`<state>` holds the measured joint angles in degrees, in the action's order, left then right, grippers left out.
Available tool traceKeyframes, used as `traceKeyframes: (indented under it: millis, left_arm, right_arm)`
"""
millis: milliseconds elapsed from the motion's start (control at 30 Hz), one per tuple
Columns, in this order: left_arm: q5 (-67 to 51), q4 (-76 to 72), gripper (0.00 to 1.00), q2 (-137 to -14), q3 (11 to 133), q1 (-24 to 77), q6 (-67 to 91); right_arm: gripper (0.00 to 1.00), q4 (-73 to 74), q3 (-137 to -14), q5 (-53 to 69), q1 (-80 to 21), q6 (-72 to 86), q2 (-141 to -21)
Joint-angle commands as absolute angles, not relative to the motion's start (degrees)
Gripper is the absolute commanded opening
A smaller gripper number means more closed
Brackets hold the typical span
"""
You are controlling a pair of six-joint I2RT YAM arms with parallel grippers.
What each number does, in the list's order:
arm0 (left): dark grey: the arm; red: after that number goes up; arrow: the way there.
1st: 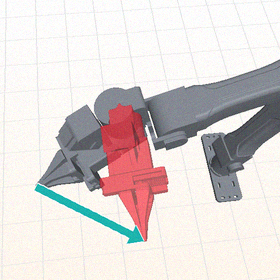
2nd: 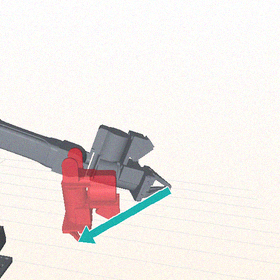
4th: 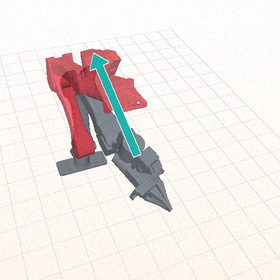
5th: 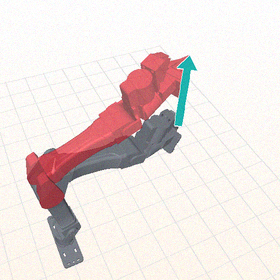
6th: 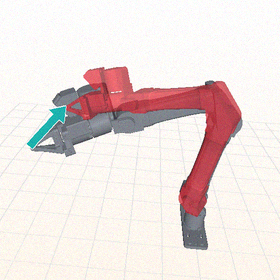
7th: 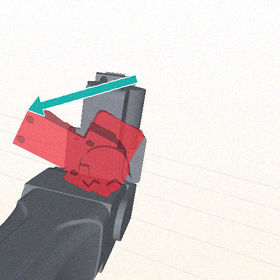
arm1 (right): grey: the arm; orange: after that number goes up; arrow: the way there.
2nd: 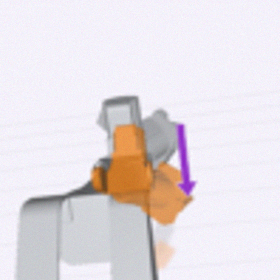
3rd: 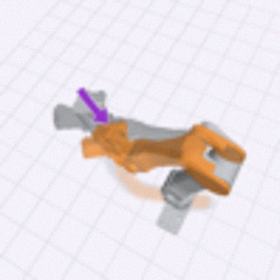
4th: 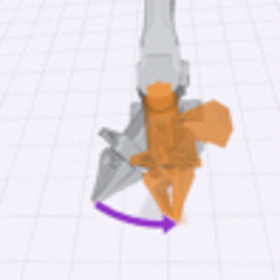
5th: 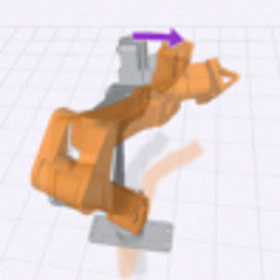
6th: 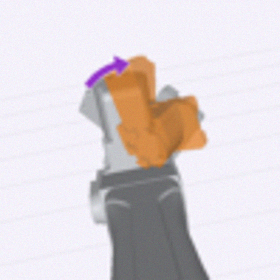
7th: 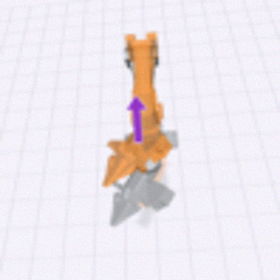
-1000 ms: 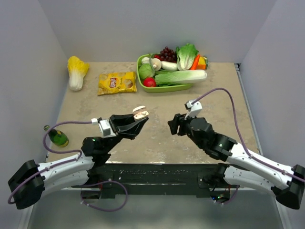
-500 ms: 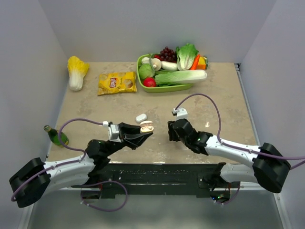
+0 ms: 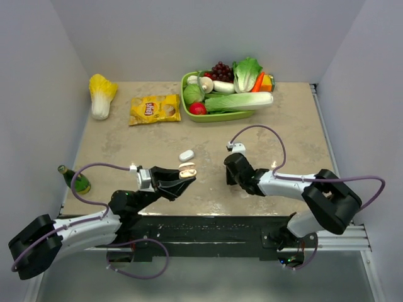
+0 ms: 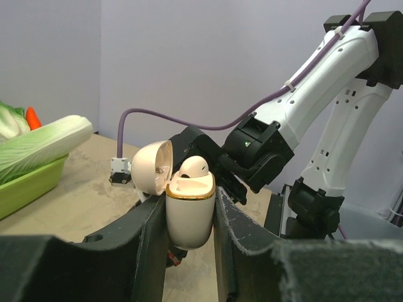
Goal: Insert the wireless bluetooth earbuds into the charging case
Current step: Pick up the earbud from the center of the board.
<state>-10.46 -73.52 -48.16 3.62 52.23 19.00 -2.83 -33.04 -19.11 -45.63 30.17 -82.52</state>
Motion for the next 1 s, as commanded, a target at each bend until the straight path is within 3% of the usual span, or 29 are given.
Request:
traceKeyframes:
  millis: [0,400,967]
  left_arm:
    - [-9.1,-103.2,0.00,-46.9,2.5,52.0,19.5]
    - [-9.3,-102.6,0.00,-46.2,2.2,52.0,19.2]
    - [-9.5,-101.6,0.00,-45.5,2.2,52.1,19.4]
  right_arm:
    - [0.00,-5.8,-36.2,-19.7,-44.0,32.3,-84.5]
    - [0.16,-4.7,-39.9,-21.5,-40.3,31.5,-90.9]
    - [0.21,-2.8,-45.0,-21.4,-36.5,30.8,-93.4]
